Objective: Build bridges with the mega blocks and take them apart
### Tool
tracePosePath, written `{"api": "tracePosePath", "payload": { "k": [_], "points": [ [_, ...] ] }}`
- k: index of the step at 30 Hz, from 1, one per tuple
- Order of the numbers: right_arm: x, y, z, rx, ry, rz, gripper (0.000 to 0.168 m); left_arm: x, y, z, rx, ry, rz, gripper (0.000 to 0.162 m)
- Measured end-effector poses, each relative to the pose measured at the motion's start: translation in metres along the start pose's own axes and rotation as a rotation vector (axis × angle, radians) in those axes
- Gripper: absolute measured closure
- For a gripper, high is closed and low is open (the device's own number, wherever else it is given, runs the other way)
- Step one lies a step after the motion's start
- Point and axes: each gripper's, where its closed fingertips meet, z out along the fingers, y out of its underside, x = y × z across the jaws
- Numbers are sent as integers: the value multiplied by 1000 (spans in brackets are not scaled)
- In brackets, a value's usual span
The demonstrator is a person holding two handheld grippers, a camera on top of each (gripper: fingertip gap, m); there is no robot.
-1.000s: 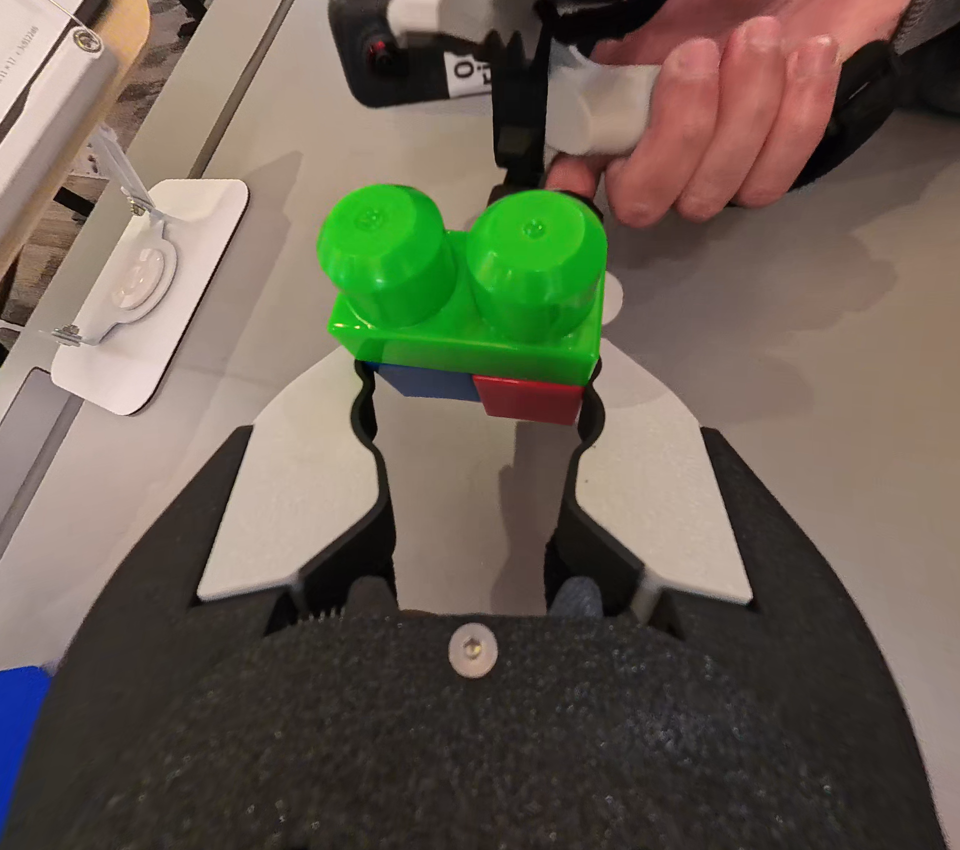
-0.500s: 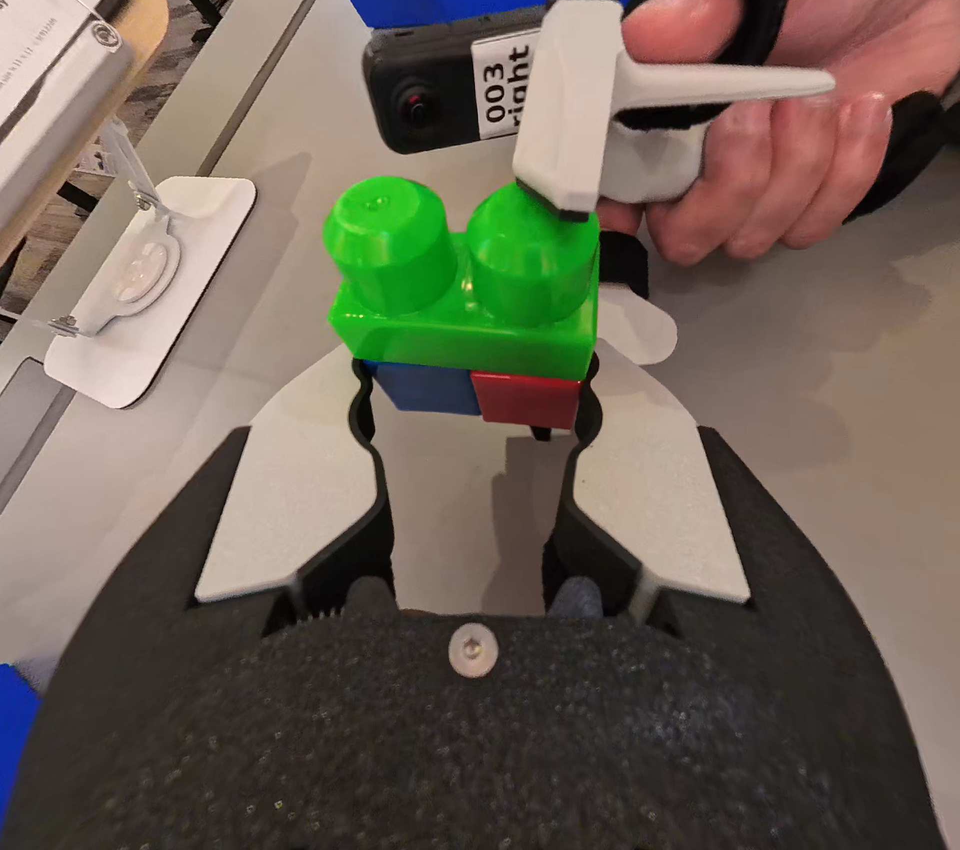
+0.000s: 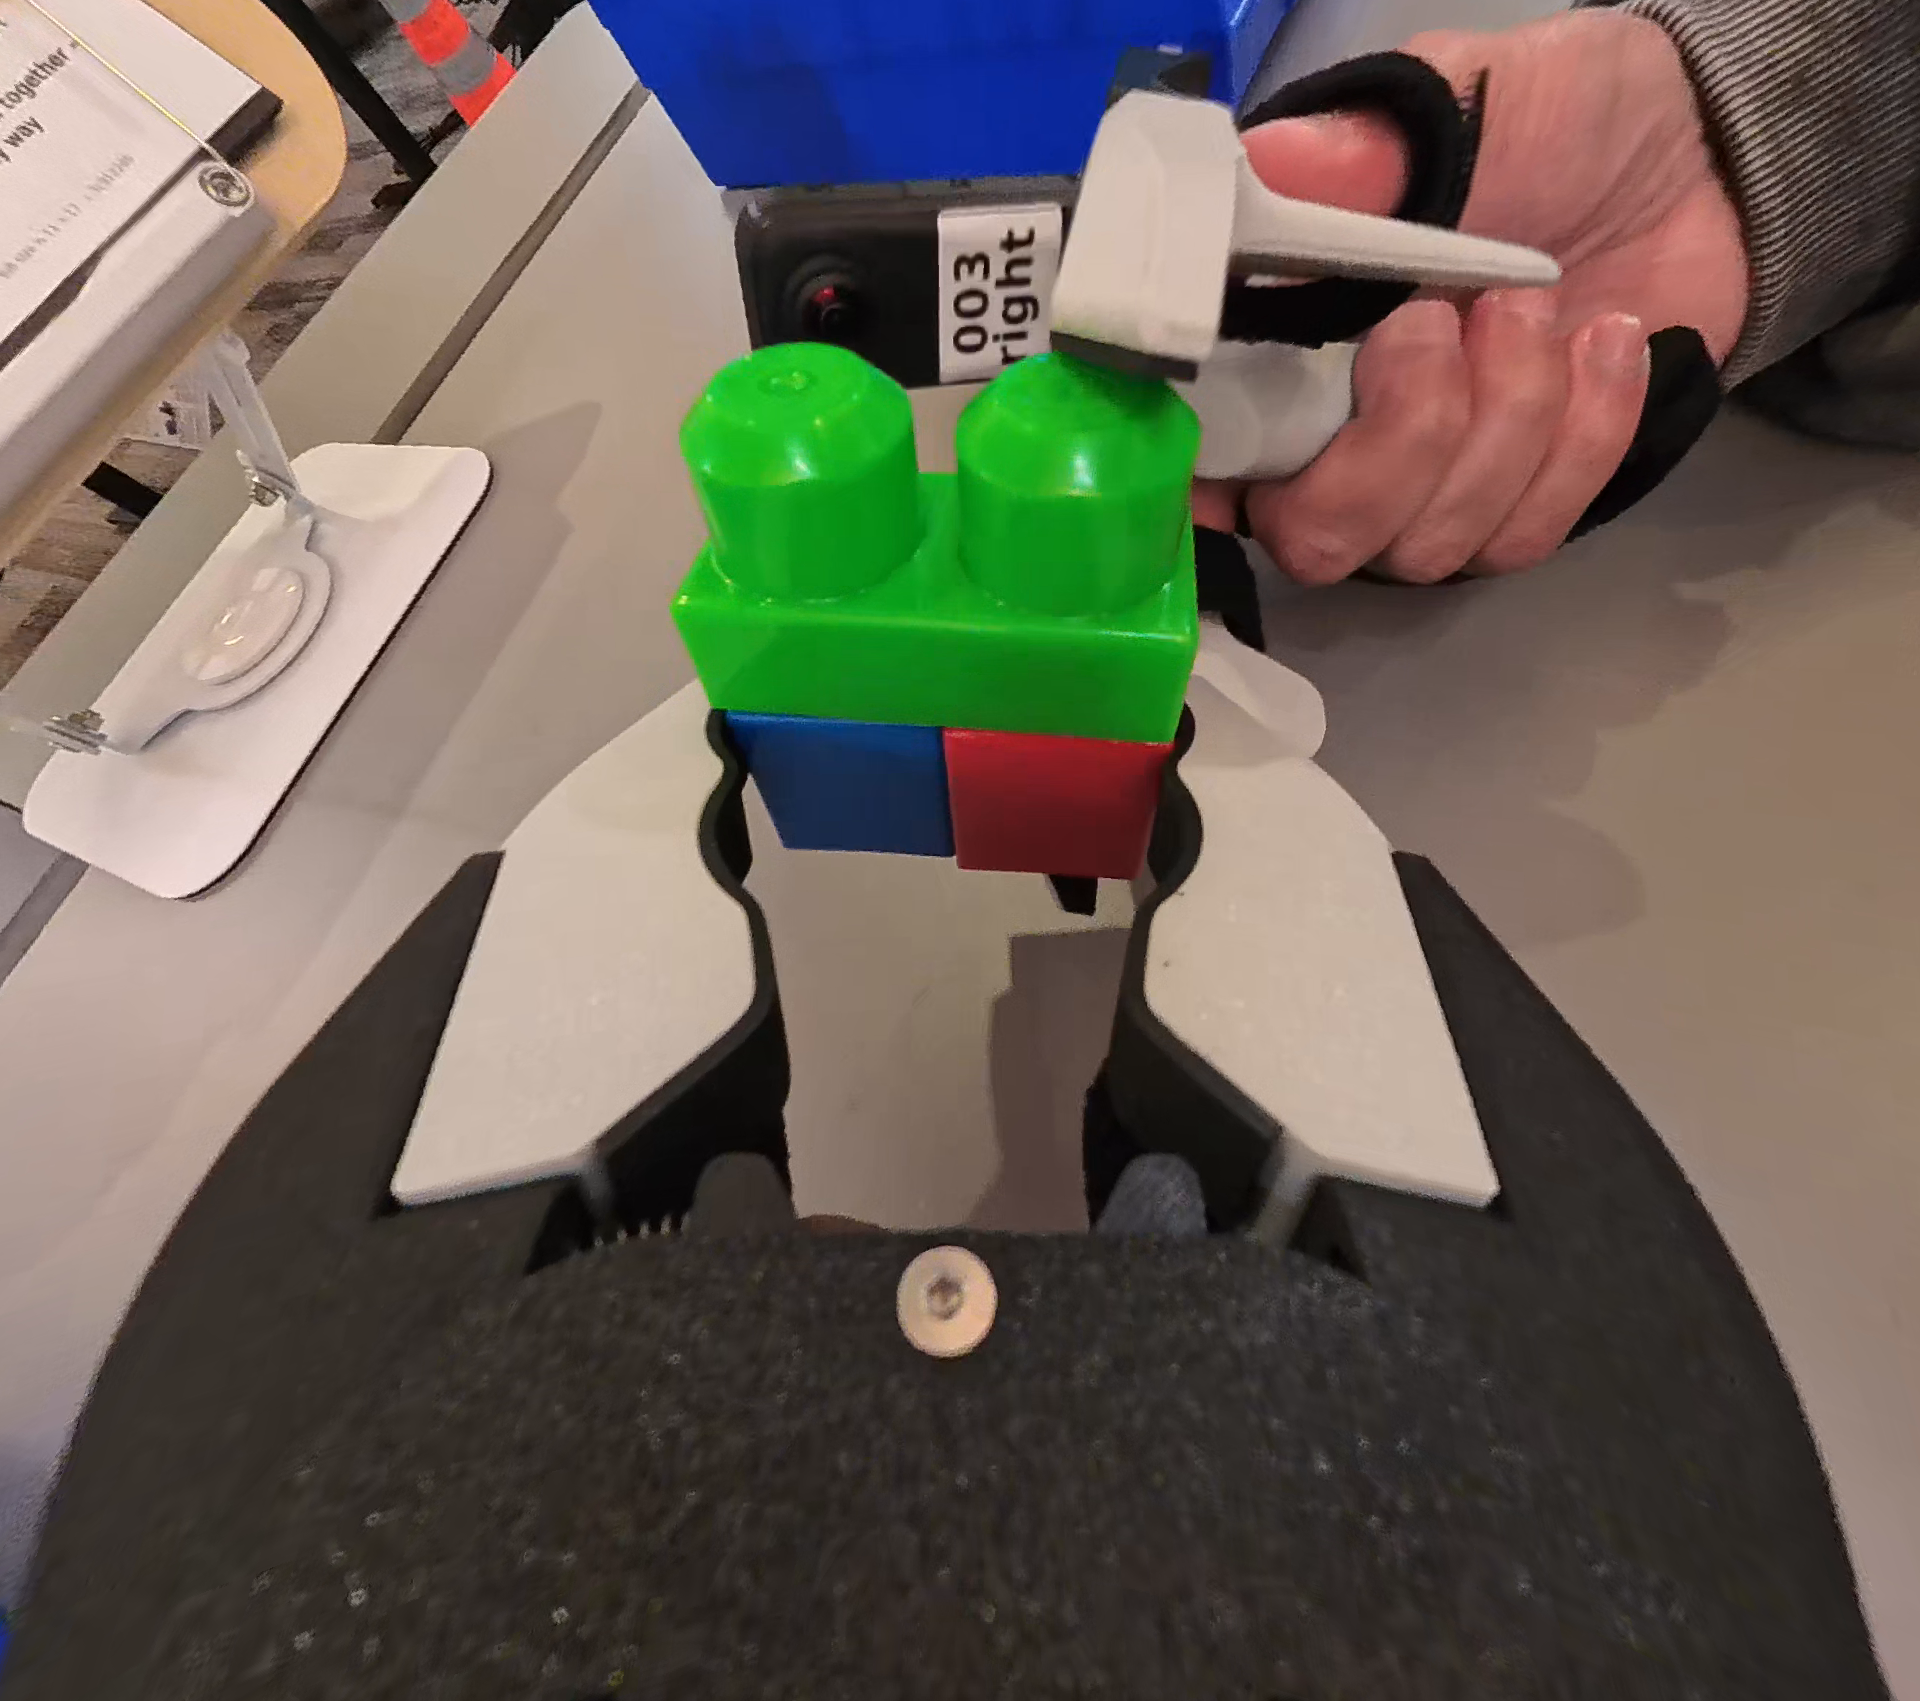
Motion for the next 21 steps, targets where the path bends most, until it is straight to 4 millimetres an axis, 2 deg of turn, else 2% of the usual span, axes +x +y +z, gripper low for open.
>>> {"api": "tracePosePath", "payload": {
  "k": [2,4,7,9,13,15,16,17,19,21],
  "points": [
    [-1,-3,-1,23,-7,5,73,-1,-2,0,-1,-14,-1,87],
    [6,-7,-1,46,80,-38,75,-6,5,2,-48,-49,22,87],
    [5,-8,0,56,74,-43,75,-6,4,-1,-55,-52,33,87],
    [10,-8,-4,44,109,-41,52,-8,3,-4,-53,-71,47,87],
    [5,-18,-6,55,75,-26,47,-2,1,-5,-42,-34,37,87],
    [3,-20,-3,37,79,-37,49,2,6,-1,-62,-21,55,87],
    [0,-20,-2,31,68,-38,57,4,8,2,-73,-19,62,87],
    [2,-20,-2,21,82,-34,56,6,9,3,-75,-22,69,87],
    [5,-20,-4,10,73,-17,75,7,6,2,-58,-14,66,87],
    [2,-20,-4,14,21,28,73,9,3,1,-45,9,32,87]
  ]
}}
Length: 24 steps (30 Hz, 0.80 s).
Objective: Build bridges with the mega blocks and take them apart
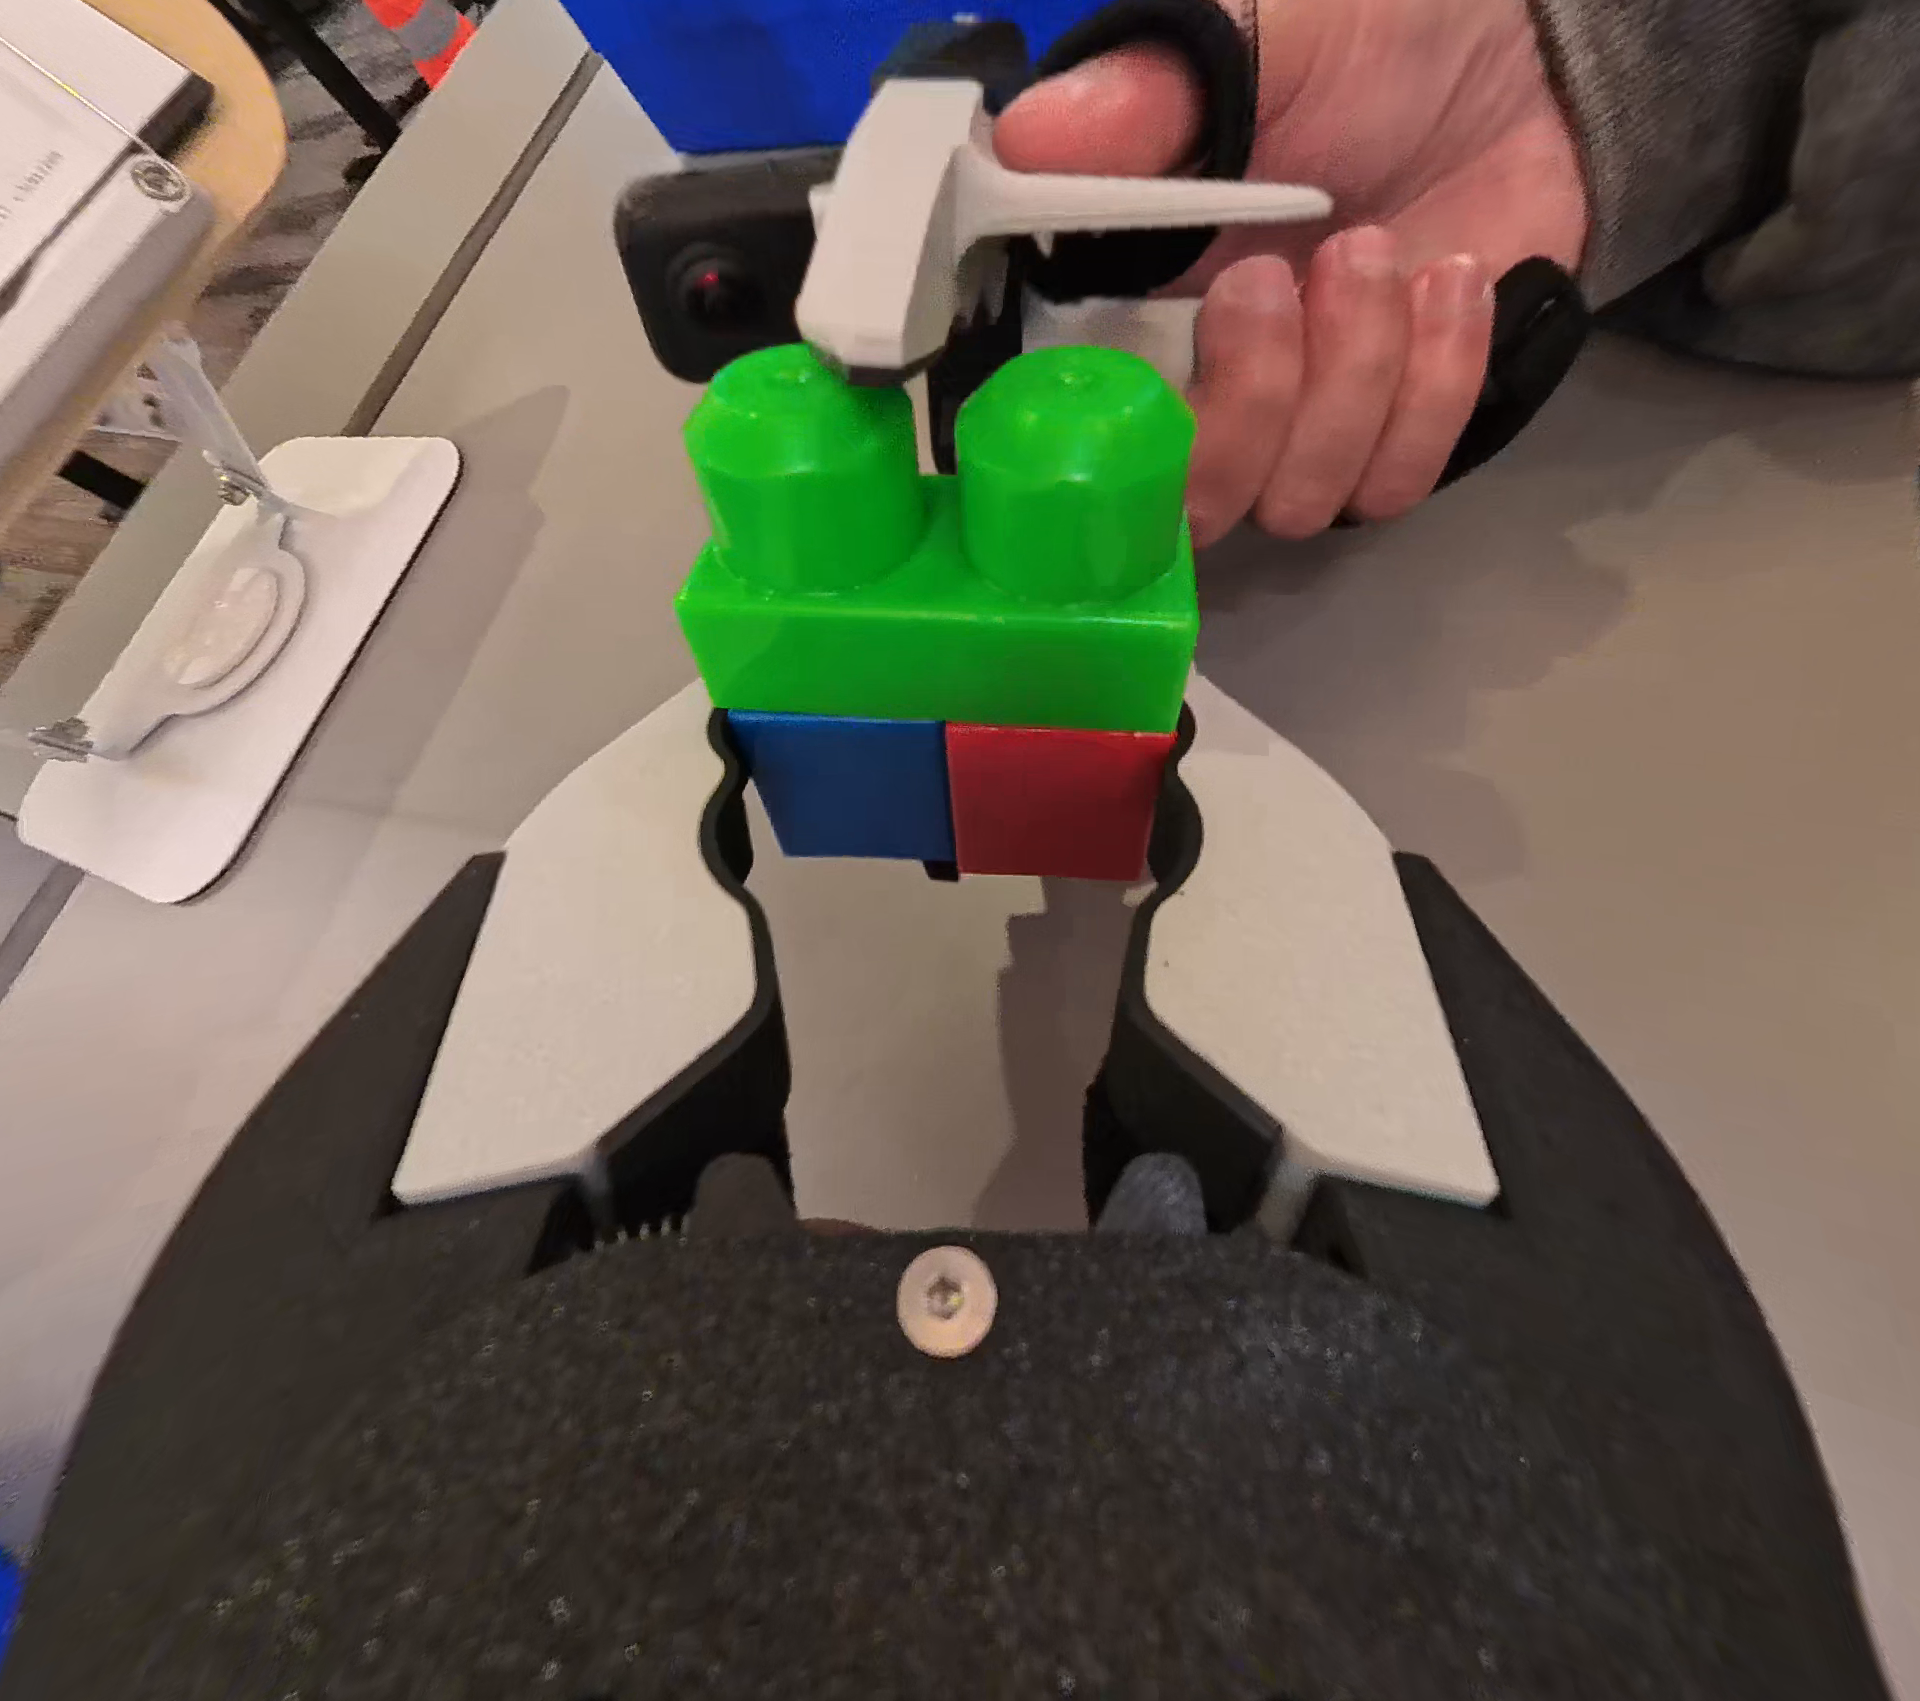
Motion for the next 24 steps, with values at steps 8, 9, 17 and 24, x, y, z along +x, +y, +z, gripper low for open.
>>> {"api": "tracePosePath", "payload": {
  "k": [8,9,17,24],
  "points": [
    [-4,7,0,-32,-19,-22,74,5,-3,-1,45,31,-7,87],
    [-5,7,0,-31,-15,-24,74,6,-4,-1,48,31,-6,87],
    [2,0,-2,5,71,-37,76,1,3,4,-6,-14,14,87],
    [8,-20,-26,16,583,-343,77,-29,26,9,-127,-165,-85,87]
  ]
}}
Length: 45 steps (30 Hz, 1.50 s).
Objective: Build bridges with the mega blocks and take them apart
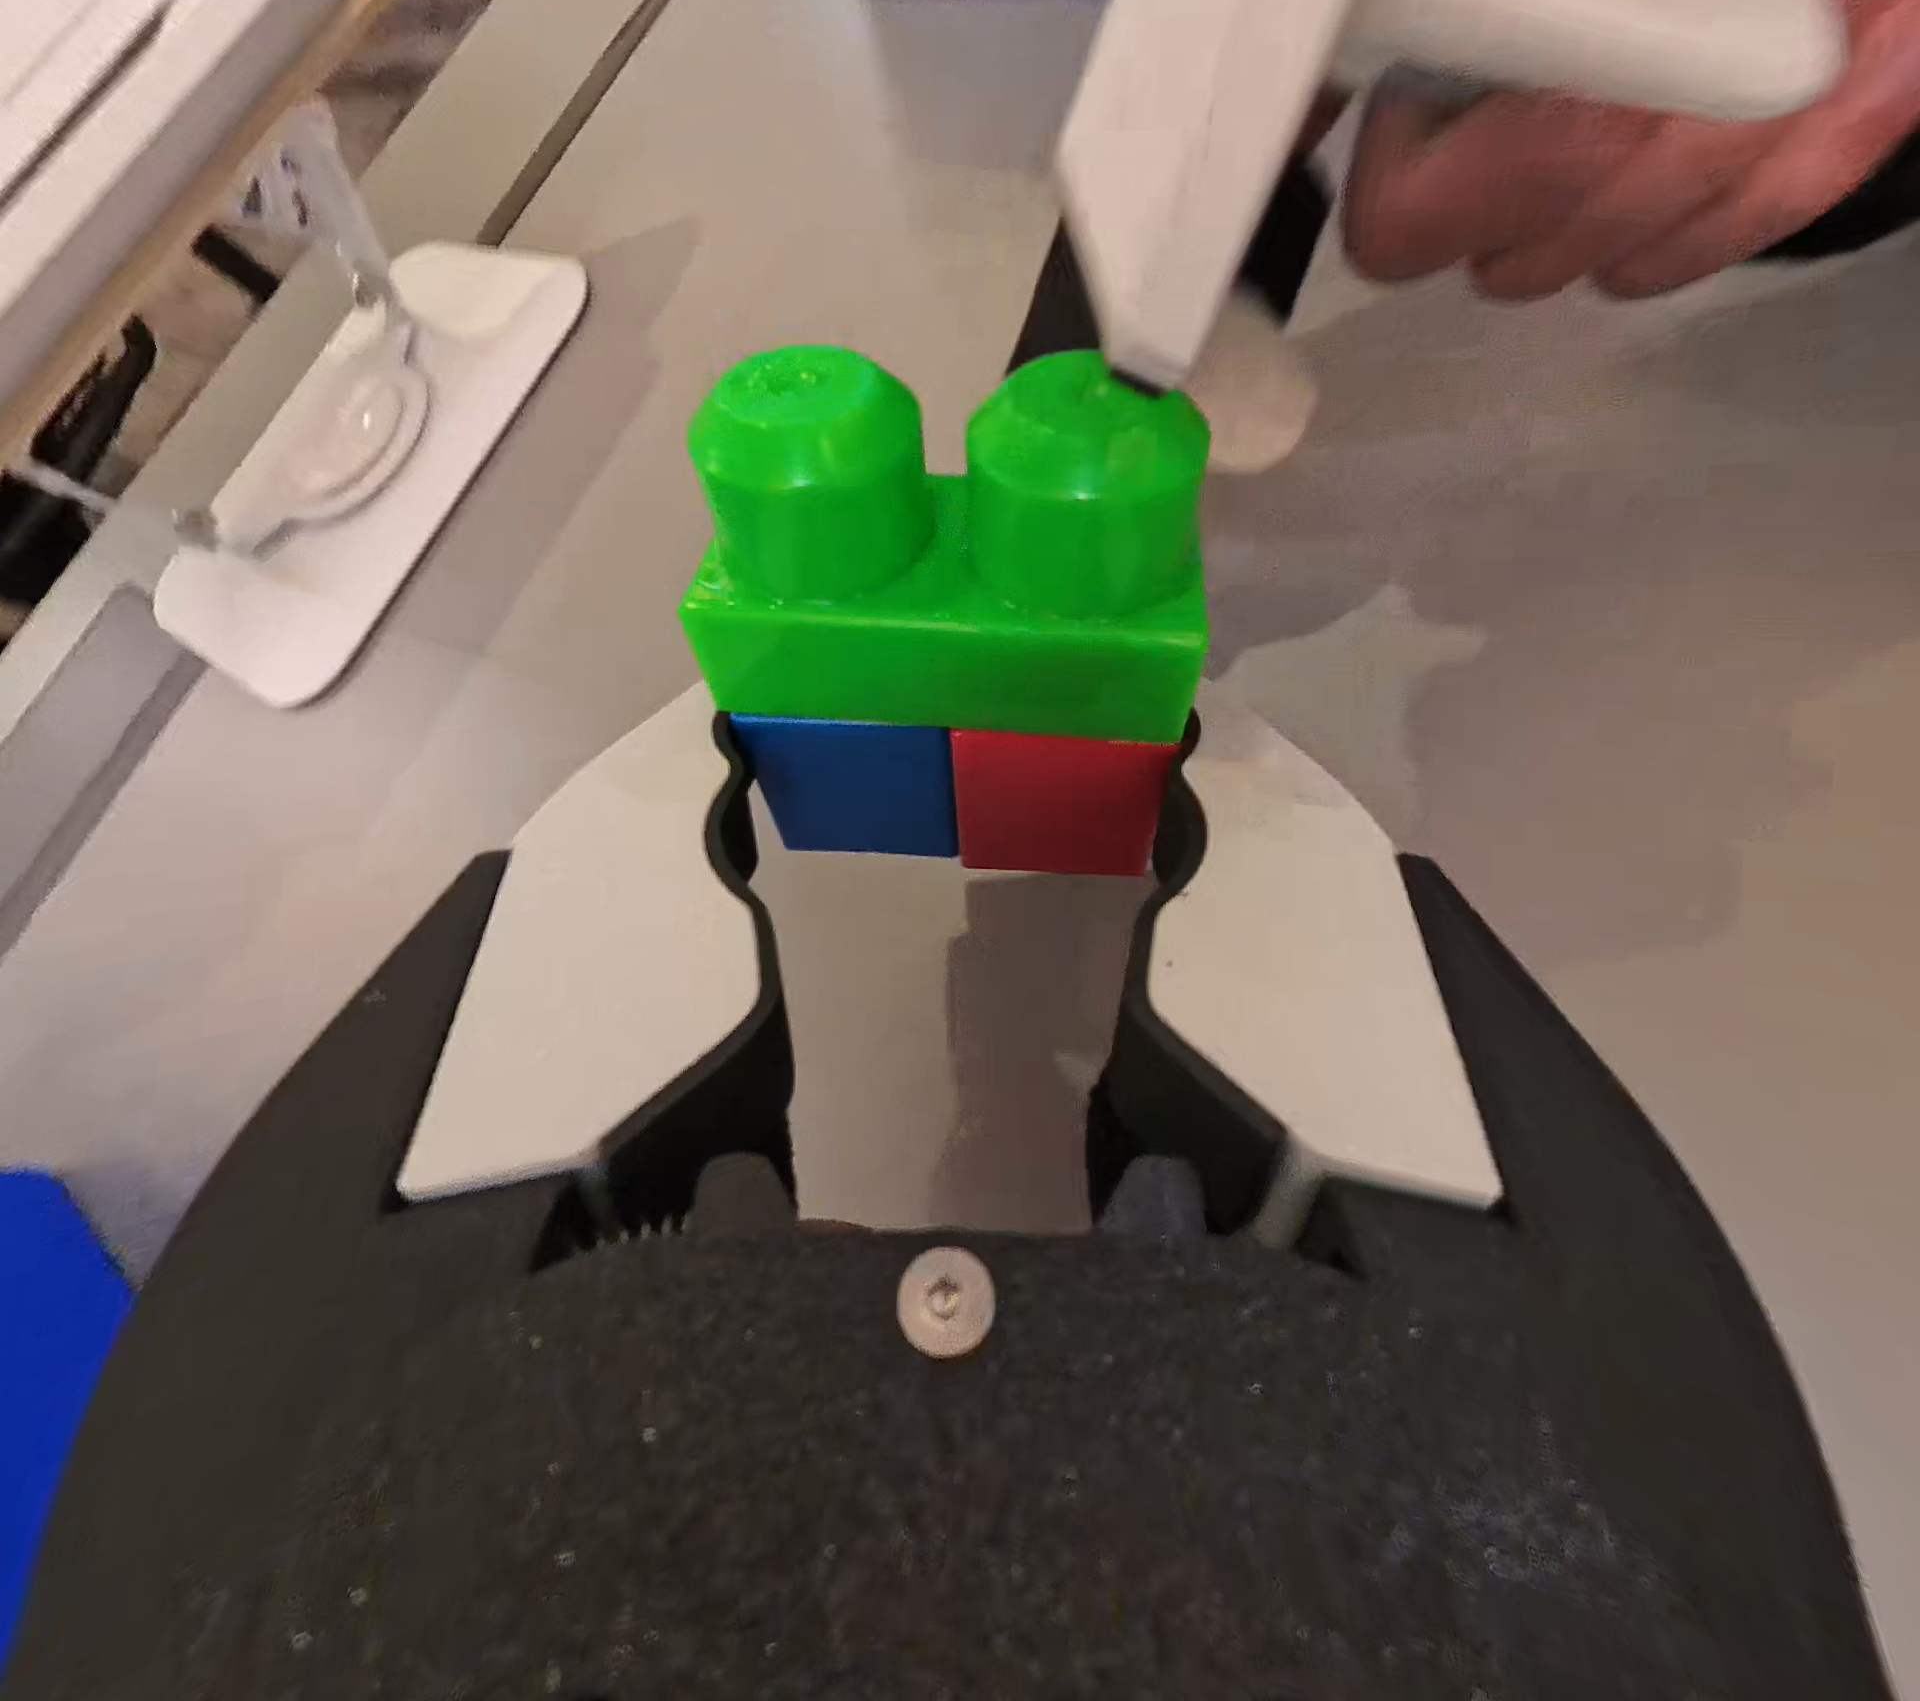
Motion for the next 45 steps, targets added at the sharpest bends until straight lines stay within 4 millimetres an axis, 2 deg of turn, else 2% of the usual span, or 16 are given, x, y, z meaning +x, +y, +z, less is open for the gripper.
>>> {"api": "tracePosePath", "payload": {
  "k": [4,6,8,10,11,15,19,21,23,29,32,35,37,39,43,45],
  "points": [
    [13,-6,3,-35,351,-206,86,-7,15,9,-76,-41,-72,87],
    [25,-5,7,-81,495,-259,88,-5,16,10,-95,-56,-58,87],
    [35,-3,11,-123,574,-262,99,-2,16,10,-111,-70,-20,87],
    [33,0,16,-144,552,-242,123,1,14,9,-118,-85,4,87],
    [31,0,17,-140,537,-231,129,2,13,9,-120,-92,13,87],
    [24,1,10,-143,526,-251,132,8,8,3,-84,-75,-14,87],
    [17,-7,-14,-88,465,-199,132,3,4,-13,-19,-50,-95,80],
    [8,-11,-30,-47,406,-166,132,-2,6,-18,-1,-43,-150,84],
    [1,-15,-46,-6,384,-163,132,-4,6,-20,21,-36,-175,91],
    [-19,-23,-107,93,463,-254,132,-3,11,-14,28,-61,-148,92],
    [-29,-32,-156,176,560,-296,132,-7,10,-12,71,-107,-149,93],
    [-30,-46,-224,283,755,-303,132,-12,5,-11,128,-144,-170,93],
    [-17,-53,-279,330,966,-279,132,-17,4,-11,153,-186,-159,94],
    [4,-54,-320,318,1129,-197,131,-21,3,-11,183,-222,-146,96],
    [65,-56,-357,234,1356,-43,132,-22,0,-9,199,-239,-139,96],
    [99,-58,-354,174,1378,28,131,-20,0,-7,194,-230,-133,96]
  ]
}}
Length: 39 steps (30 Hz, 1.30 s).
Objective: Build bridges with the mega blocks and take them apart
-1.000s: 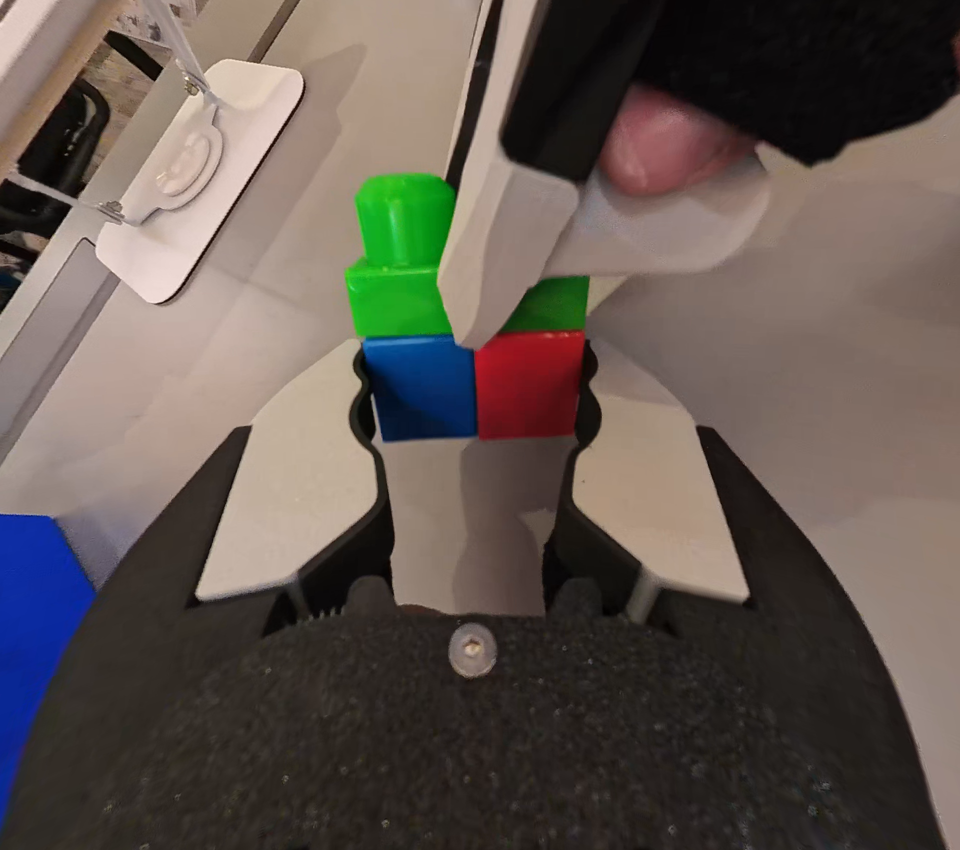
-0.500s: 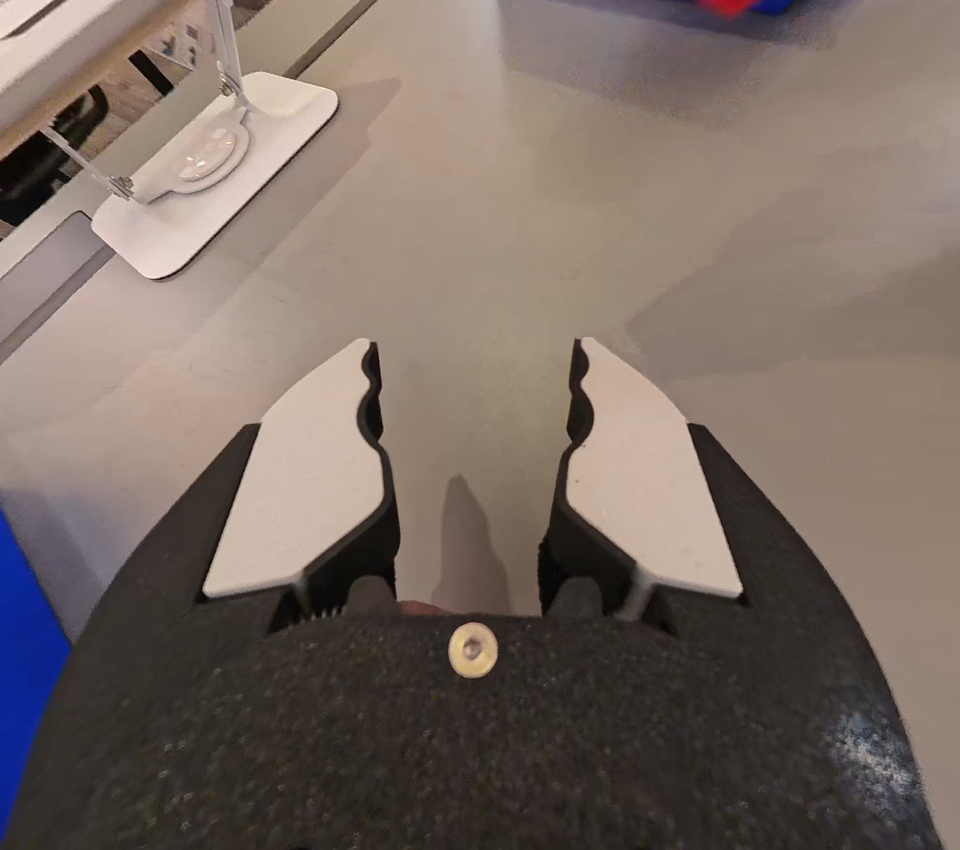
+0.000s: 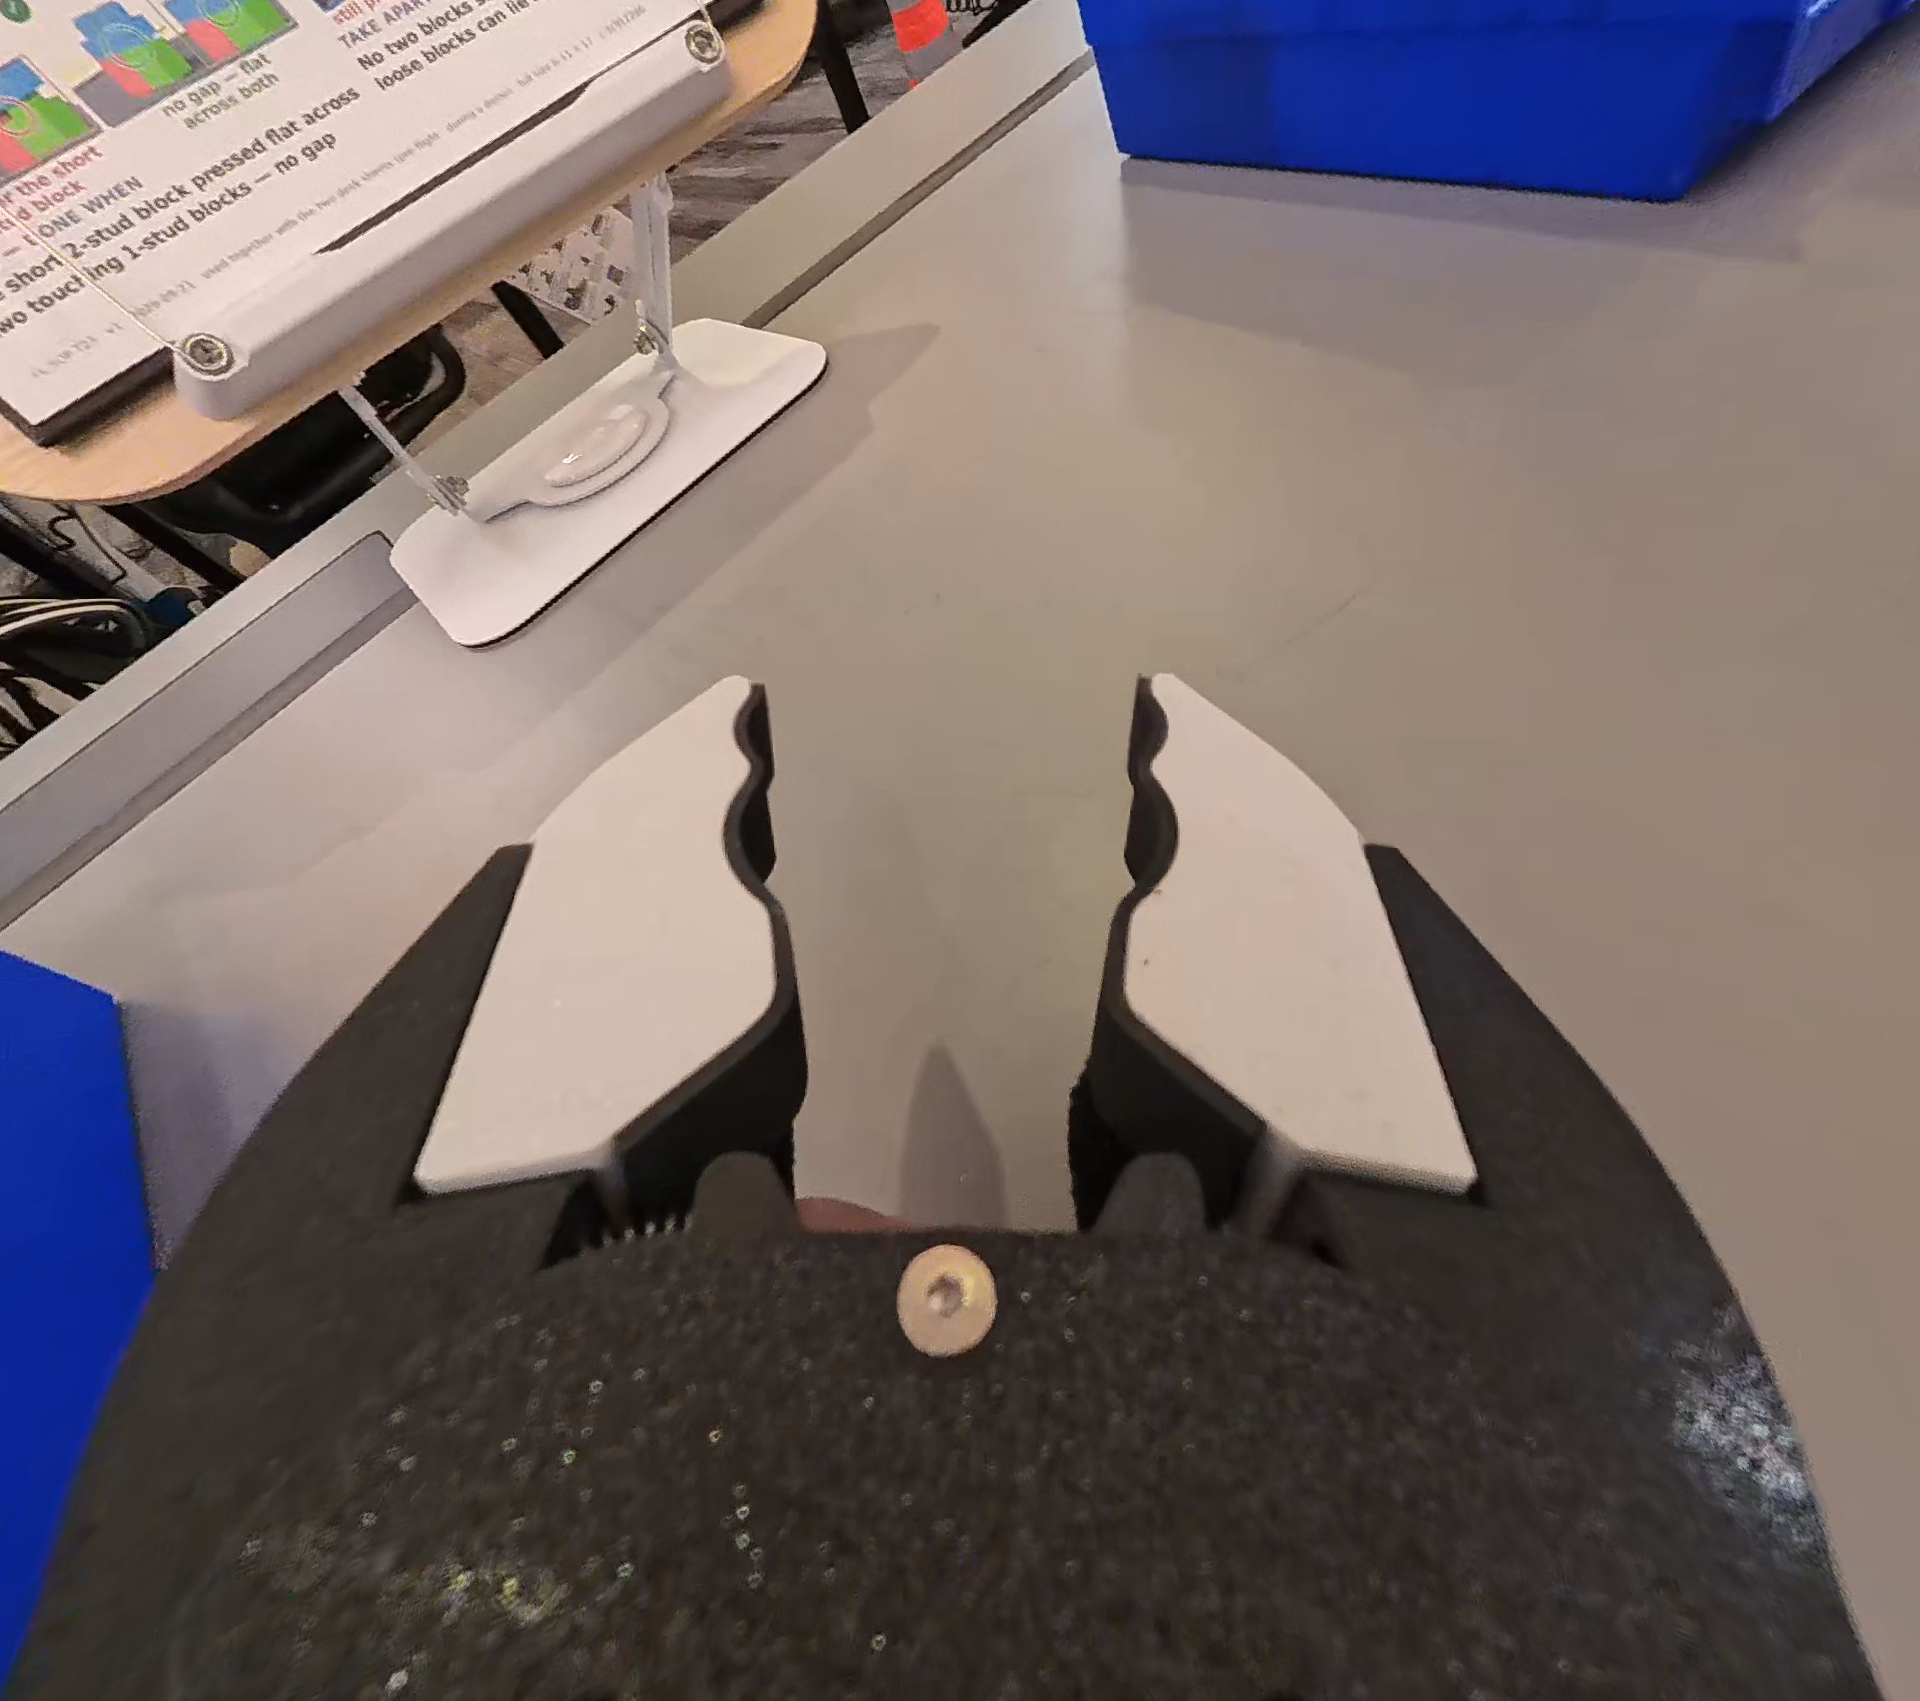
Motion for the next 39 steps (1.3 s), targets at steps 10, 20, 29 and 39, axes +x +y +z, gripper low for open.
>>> {"api": "tracePosePath", "payload": {
  "k": [10,20,29,39],
  "points": [
    [31,1,89,-350,220,-26,132,4,-1,-5,7,7,15,97],
    [34,12,103,-368,219,-28,131,5,2,-5,-11,51,-52,96],
    [5,-56,-32,151,22,-99,107,2,7,-6,-24,31,-36,96],
    [-112,9,-142,881,-364,-203,103,-24,-10,-34,-53,-97,-187,95]
  ]
}}
